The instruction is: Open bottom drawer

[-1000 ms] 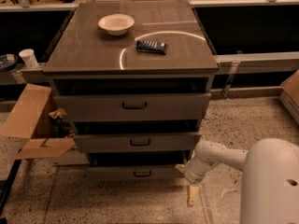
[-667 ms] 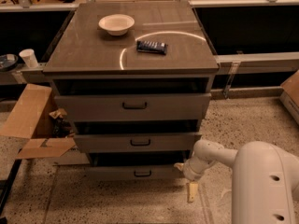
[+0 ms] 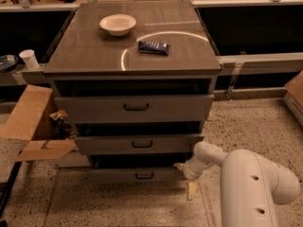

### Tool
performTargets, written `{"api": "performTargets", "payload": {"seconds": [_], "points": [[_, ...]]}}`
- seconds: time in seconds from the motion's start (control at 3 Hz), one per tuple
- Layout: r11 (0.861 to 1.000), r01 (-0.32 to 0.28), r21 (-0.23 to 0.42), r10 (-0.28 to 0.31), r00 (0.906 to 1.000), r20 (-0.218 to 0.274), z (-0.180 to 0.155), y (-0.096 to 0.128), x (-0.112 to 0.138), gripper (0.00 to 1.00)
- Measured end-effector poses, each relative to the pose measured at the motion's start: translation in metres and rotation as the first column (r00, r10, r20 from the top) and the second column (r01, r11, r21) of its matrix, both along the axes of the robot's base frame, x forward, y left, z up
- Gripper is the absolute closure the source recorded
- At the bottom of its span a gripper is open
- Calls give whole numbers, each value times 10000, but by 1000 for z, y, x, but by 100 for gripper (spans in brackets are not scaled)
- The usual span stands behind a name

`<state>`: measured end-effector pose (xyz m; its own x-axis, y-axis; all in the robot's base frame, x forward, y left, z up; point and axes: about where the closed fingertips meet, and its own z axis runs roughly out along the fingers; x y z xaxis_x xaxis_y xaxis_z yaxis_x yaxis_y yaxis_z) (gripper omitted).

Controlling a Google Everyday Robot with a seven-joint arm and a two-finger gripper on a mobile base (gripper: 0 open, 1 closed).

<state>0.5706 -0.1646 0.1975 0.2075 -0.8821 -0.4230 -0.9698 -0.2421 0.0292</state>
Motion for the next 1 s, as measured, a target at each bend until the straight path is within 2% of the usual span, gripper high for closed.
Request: {"api": "performTargets", "payload": {"seconds": [0.67,1.0], "points": [[9996,231,148,-234,9995,213,-37,8,22,4],[9996,233,148,-235,9996,156,-41,11,22,27]]}}
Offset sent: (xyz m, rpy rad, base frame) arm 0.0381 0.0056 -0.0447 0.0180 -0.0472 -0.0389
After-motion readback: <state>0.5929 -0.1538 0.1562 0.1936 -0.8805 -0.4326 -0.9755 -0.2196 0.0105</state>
